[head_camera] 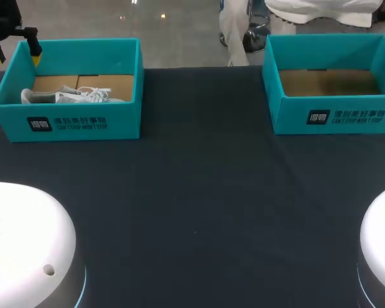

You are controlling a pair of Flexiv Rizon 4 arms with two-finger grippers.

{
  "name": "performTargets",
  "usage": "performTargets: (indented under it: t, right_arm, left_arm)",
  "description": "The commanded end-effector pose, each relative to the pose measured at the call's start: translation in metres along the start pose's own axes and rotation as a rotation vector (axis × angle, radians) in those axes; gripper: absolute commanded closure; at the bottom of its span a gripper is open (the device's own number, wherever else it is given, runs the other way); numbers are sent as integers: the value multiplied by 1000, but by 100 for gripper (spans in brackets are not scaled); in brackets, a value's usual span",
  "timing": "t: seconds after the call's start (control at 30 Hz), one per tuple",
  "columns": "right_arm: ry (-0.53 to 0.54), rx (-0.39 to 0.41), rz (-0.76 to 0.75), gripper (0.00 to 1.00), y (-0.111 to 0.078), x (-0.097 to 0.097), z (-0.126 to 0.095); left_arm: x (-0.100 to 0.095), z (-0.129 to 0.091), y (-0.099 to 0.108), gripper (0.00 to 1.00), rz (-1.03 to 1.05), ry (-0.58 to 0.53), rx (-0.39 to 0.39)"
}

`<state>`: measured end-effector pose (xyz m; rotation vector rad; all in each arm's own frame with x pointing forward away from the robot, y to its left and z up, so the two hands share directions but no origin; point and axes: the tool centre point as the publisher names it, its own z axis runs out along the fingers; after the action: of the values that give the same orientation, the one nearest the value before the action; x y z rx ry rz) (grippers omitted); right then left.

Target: Take the shoe out of the shoebox, open the shoe tongue, remove and reinsert the insole, then place the shoe into the shoebox

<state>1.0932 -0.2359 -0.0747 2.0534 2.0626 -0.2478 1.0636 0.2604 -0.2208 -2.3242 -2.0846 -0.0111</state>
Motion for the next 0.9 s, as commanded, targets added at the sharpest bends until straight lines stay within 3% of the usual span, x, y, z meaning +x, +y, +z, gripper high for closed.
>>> performTargets:
  t: [0.03, 0.33, 0.5, 0.63, 0.77, 0.9]
  right_arm:
    - [-31, -157, 5, 100, -98, 32, 3]
    - [-39, -141, 42, 100, -173, 90, 1]
    - [-4, -119, 49, 100, -202, 117, 1]
    - [0, -102, 49, 100, -207, 125, 2]
    - [-21, -108, 62, 100, -192, 117, -1]
    - [-21, -108, 62, 100, -192, 117, -1]
  left_arm:
    - [0, 0, 0, 0, 1, 0, 0]
    - [0, 0, 0, 0, 1, 0, 0]
    - [0, 0, 0, 0, 1, 0, 0]
    - [0, 0, 0, 0, 1, 0, 0]
    - [0, 0, 0, 0, 1, 0, 0]
    - [0, 0, 0, 0, 1, 0, 0]
